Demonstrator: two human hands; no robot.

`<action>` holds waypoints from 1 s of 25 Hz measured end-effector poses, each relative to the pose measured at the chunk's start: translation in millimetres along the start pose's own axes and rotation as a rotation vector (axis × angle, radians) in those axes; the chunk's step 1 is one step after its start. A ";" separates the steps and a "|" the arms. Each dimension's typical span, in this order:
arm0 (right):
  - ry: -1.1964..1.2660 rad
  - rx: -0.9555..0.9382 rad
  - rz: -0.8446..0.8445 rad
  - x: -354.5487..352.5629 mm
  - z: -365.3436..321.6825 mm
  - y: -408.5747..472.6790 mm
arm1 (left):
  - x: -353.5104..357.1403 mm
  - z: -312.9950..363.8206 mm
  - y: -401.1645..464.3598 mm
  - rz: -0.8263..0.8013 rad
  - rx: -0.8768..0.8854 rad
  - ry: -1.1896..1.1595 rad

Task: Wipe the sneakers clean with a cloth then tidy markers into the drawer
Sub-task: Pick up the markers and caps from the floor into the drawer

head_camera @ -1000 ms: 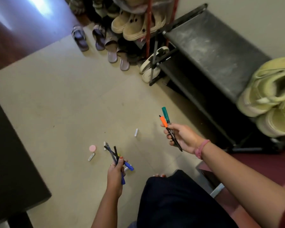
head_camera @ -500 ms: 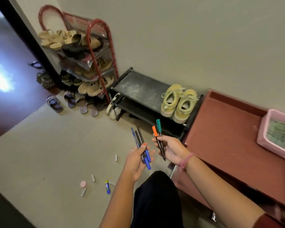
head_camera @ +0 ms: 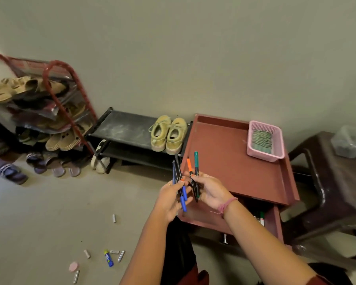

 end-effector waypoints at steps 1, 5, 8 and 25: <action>0.023 -0.009 0.015 -7.0 1.0 -5.9 | 6.4 -7.4 -1.0 -0.012 -0.009 0.029; 0.083 -0.061 0.079 -35.7 10.1 -26.6 | 28.0 -37.7 -3.3 -0.071 -0.064 0.140; 0.104 -0.084 0.126 -58.0 18.4 -38.2 | 41.6 -57.2 -5.0 -0.104 -0.082 0.177; 0.255 0.116 0.336 -157.7 90.0 -63.2 | 65.6 -159.5 10.7 -0.039 -0.368 0.396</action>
Point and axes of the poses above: each hand's wrist, its own y-axis towards the middle knuckle, its own x-axis out of the palm, z = x × y, the point moved 1 cm from there along y, towards the middle knuckle, and after that the axes turned 11 degrees about -y, right-handed, at the moved point
